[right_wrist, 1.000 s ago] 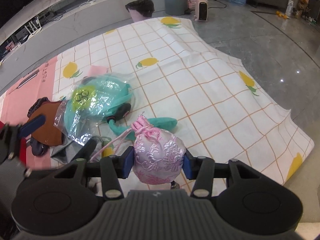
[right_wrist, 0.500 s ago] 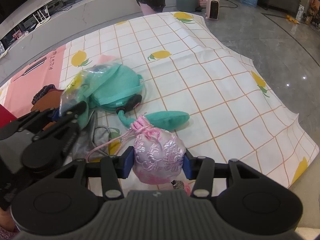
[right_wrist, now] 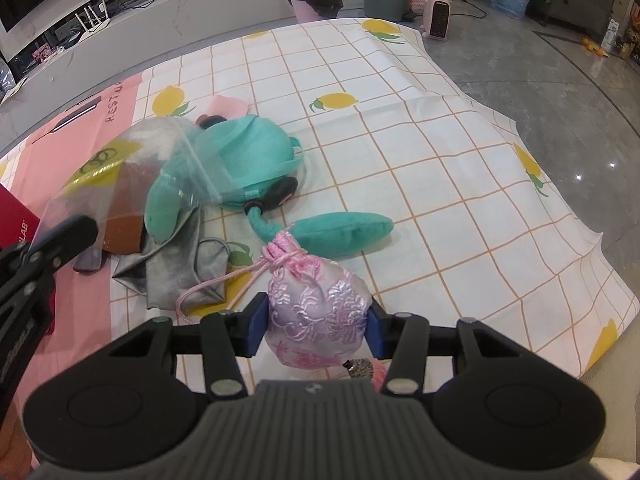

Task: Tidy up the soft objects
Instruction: 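Grasp the plastic bag with teal plush using the left tool, then carry the bagged plush and pouch with both tools over the orange box, then open both tools to drop the bagged plush and pink pouch into the box, then move both tools back over the red box toward the remaining soft items, then grasp the teal round plush bag with the right tool while the left tool grasps the brown felt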

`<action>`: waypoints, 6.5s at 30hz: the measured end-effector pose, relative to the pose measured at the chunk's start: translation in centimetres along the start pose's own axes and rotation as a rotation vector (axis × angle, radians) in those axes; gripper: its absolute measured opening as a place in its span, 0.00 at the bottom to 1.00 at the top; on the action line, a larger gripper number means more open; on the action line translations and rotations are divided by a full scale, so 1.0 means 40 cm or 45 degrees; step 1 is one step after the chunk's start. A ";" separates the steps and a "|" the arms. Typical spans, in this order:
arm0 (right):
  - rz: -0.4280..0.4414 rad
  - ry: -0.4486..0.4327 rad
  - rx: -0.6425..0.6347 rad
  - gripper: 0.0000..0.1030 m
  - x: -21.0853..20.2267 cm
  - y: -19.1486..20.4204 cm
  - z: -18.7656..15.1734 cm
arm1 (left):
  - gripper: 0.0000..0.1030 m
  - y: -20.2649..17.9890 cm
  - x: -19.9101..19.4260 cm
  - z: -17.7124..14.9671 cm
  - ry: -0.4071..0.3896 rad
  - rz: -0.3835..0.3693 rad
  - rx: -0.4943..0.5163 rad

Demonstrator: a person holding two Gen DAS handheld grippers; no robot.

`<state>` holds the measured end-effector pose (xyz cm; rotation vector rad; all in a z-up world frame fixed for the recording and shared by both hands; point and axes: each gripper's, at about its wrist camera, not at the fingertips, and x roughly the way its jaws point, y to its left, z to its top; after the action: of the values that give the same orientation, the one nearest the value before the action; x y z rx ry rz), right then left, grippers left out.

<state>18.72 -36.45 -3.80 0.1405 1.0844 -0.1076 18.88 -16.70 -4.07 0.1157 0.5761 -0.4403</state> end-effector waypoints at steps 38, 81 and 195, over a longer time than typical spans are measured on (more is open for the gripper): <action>0.976 -0.257 -0.513 0.47 -0.438 0.825 0.028 | 0.00 0.610 -0.558 -0.018 -0.068 0.552 -0.301; 0.513 -0.104 -1.037 0.48 -0.146 0.965 -0.232 | 0.72 0.682 -0.479 -0.181 0.199 0.414 -0.573; 0.094 -0.038 -0.269 0.91 0.283 0.131 0.193 | 0.86 0.095 0.097 -0.055 0.078 0.302 -0.203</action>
<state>31.53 -32.80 -9.97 -0.0111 1.0525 0.0709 22.33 -14.22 -8.10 0.0441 0.6472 -0.1602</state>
